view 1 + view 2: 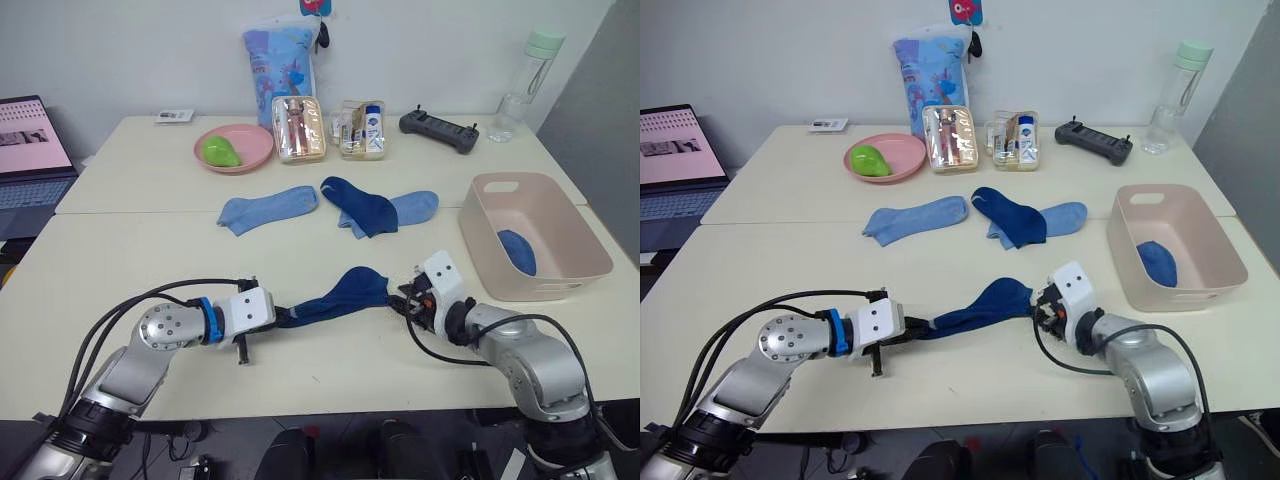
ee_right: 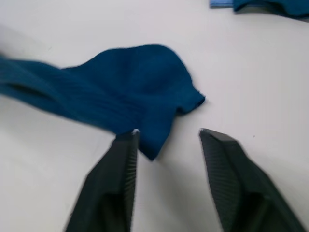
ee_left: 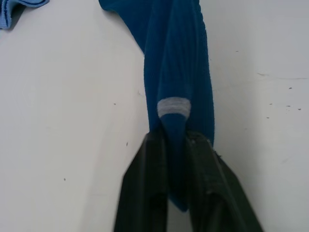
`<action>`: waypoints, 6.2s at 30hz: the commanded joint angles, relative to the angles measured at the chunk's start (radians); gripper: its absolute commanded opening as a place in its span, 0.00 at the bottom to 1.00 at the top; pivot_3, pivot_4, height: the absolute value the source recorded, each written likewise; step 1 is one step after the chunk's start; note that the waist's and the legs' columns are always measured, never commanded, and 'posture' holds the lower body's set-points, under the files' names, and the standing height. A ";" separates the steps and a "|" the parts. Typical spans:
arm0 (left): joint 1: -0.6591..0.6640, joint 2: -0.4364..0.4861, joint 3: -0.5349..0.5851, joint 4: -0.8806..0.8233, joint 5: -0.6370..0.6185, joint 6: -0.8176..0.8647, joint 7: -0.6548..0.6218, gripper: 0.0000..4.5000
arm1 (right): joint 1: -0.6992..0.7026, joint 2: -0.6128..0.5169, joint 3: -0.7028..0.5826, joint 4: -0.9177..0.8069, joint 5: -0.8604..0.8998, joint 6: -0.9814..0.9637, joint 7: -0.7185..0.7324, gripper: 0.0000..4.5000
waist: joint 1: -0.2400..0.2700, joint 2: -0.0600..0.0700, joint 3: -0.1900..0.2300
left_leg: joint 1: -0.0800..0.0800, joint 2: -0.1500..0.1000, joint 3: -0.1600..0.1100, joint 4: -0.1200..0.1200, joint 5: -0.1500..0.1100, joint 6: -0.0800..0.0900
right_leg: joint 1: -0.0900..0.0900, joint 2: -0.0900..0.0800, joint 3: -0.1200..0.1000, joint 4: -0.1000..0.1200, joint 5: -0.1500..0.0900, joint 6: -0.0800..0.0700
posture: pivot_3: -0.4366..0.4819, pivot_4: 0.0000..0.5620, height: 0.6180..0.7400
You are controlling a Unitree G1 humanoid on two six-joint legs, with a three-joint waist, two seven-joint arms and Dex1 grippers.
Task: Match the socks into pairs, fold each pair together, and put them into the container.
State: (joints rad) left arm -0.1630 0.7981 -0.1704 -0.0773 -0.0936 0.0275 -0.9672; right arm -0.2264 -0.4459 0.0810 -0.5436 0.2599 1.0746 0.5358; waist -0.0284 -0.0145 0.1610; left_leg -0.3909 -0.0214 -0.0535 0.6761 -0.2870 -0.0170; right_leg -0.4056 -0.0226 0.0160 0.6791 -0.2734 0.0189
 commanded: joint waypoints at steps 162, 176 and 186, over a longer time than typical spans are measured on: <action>0.045 0.017 0.088 -0.101 -0.238 -0.081 -0.161 0.00 | -0.230 -0.364 0.211 0.316 0.024 -0.910 0.774 0.00 | 0.003 -0.002 0.004 | 0.007 0.001 0.000 0.000 0.000 0.000 | 0.007 0.000 0.000 0.000 0.000 0.000 | 0.48 0.27 1.00; 0.103 0.163 0.125 -0.305 -0.796 0.755 -0.169 0.00 | -0.299 -0.462 0.241 0.147 0.345 -0.267 0.785 0.00 | 0.002 -0.002 0.005 | 0.008 0.001 -0.001 0.000 0.000 0.000 | 0.008 0.000 -0.002 -0.001 -0.002 -0.001 | 0.48 0.27 1.00; -0.037 0.045 0.013 -0.019 -0.561 0.658 -0.220 0.00 | -0.355 -0.293 0.308 0.467 0.080 -0.525 0.718 0.00 | 0.002 -0.002 0.006 | 0.004 0.001 0.001 0.000 0.000 0.000 | 0.002 0.000 0.000 0.001 -0.002 -0.001 | 0.48 0.27 1.00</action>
State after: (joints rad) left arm -0.1823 0.8466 -0.1524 -0.1140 -0.6814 0.7179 -1.1668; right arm -0.5486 -0.7483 0.4132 -0.0865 0.3606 0.5916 1.2630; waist -0.0263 -0.0162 0.1665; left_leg -0.3866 -0.0206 -0.0528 0.6761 -0.2871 -0.0168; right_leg -0.4035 -0.0227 0.0155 0.6803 -0.2749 0.0175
